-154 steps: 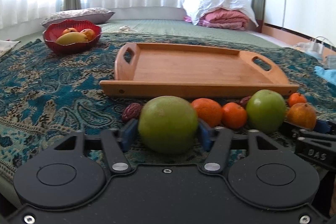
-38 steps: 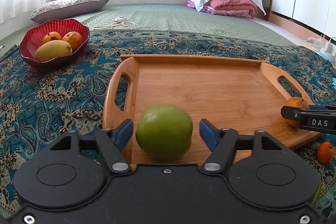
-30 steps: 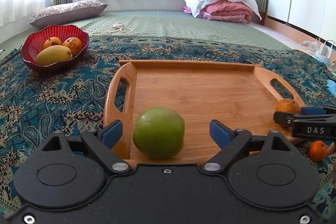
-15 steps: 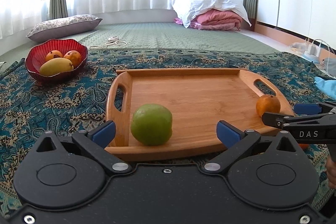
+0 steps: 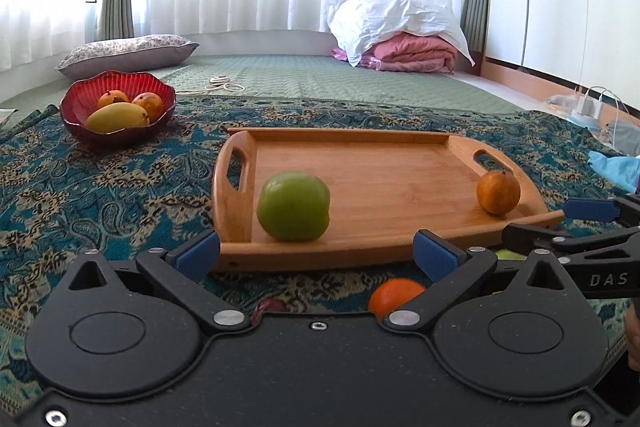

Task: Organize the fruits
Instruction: 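Withdraw both open tools from the tray back toward the fruit row, then grasp the dried red date with the left tool while the right tool grasps the green apple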

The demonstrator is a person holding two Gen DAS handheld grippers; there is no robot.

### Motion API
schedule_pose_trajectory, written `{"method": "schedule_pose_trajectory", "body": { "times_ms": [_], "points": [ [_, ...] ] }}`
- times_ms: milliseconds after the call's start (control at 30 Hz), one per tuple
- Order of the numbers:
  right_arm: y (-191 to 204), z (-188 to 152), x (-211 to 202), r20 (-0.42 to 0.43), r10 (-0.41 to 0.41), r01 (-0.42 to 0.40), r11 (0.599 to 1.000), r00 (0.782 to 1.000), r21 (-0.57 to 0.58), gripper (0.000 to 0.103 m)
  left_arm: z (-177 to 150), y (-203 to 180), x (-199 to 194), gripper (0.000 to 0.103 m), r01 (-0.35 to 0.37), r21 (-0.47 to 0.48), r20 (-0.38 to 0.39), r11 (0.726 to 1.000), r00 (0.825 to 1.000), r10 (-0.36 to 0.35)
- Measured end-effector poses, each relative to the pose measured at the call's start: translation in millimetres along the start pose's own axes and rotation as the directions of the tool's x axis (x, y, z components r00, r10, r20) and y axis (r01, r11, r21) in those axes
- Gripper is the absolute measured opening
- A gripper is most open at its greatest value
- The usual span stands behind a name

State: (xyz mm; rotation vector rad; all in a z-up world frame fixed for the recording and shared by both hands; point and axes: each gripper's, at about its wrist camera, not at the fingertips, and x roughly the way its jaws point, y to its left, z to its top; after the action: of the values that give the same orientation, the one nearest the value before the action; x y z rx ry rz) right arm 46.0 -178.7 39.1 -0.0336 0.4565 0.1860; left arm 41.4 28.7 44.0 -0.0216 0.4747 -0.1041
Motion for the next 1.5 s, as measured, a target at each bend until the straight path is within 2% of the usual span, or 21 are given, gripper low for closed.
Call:
{"method": "schedule_pose_trajectory", "body": {
  "times_ms": [267, 400, 733, 1000, 1133, 1200, 1267, 1500],
  "points": [
    [3.1, -14.5, -10.4, 0.008, 0.007, -0.007, 1.000, 1.000, 0.025, 0.103, -20.0, 2.9, -5.6, 0.103, -0.018, 0.007, -0.015, 1.000, 1.000, 0.018],
    [7.0, -23.8, -13.6, -0.007, 0.040, -0.040, 0.999, 0.999, 0.021, 0.103, -28.6, 4.0, -8.5, 0.103, -0.019, 0.003, -0.021, 1.000, 1.000, 0.019],
    [25.4, -40.7, -13.2, -0.017, 0.033, -0.034, 0.997, 0.999, -0.075, 0.101, -37.4, 10.3, -5.0, 0.103, -0.041, -0.006, -0.047, 0.999, 0.998, 0.040],
    [32.4, -47.1, -12.3, -0.019, 0.034, -0.036, 0.996, 0.999, -0.086, 0.096, -42.2, 13.4, -1.4, 0.101, -0.034, -0.018, -0.064, 0.999, 0.997, 0.033],
    [31.7, -48.6, -10.6, -0.029, 0.042, -0.044, 0.996, 0.999, -0.073, 0.089, -43.1, 13.2, -0.2, 0.095, -0.054, -0.003, -0.066, 0.999, 0.996, 0.053],
    [31.8, -49.6, -9.7, -0.033, 0.042, -0.044, 0.997, 0.999, -0.071, 0.086, -43.5, 14.0, 1.1, 0.089, -0.058, 0.000, -0.072, 0.998, 0.996, 0.058],
    [33.5, -49.5, -8.4, -0.039, 0.040, -0.043, 0.997, 0.998, -0.069, 0.082, -43.8, 15.0, 2.2, 0.078, -0.048, -0.001, -0.082, 0.999, 0.996, 0.048],
    [34.8, -50.0, -5.5, -0.047, 0.040, -0.042, 0.997, 0.998, -0.060, 0.071, -43.2, 12.9, 2.2, 0.060, -0.038, 0.027, -0.076, 0.999, 0.996, 0.040]
  ]
}}
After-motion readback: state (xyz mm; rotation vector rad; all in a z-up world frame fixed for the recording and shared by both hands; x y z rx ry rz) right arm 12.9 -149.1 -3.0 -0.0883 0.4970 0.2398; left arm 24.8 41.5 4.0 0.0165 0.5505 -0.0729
